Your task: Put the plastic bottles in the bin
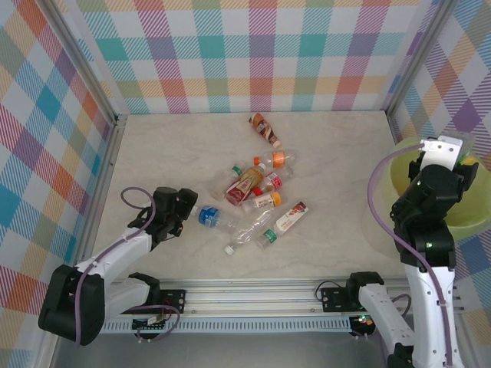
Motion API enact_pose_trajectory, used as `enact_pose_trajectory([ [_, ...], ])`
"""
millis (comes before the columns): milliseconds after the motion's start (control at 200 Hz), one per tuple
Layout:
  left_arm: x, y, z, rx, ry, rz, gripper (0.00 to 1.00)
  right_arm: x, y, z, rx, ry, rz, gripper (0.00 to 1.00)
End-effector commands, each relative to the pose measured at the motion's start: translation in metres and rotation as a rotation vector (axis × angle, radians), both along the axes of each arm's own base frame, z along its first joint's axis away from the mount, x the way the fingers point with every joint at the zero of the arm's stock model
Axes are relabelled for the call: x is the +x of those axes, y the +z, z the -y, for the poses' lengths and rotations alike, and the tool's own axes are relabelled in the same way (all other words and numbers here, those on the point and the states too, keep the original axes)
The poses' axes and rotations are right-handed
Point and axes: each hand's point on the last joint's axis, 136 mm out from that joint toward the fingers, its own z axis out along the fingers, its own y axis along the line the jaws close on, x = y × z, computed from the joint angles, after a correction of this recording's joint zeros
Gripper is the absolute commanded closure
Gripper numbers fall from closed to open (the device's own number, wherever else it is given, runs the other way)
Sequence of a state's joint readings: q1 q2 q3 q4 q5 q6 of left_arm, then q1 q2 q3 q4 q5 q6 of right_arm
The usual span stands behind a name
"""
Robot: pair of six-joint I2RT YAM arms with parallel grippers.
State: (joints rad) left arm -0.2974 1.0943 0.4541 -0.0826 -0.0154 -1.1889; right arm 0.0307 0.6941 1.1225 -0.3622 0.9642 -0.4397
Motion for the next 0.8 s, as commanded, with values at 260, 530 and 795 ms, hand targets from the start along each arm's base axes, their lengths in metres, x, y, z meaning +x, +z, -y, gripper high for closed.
enact_pose_trajectory([
  [260,0.012,0.016,0.002,0.010,-0.019,0.013,0.00,-0.010,-0.052,0.062,0.107,-0.283,-0.042,0.53],
  [530,0.011,0.015,0.004,0.001,-0.025,0.008,0.00,-0.015,-0.075,0.082,0.161,-0.375,-0.070,0.18],
  [795,0.012,0.014,0.010,0.007,-0.077,-0.017,0.00,-0.007,-0.084,0.072,0.299,-0.316,-0.096,0.01],
])
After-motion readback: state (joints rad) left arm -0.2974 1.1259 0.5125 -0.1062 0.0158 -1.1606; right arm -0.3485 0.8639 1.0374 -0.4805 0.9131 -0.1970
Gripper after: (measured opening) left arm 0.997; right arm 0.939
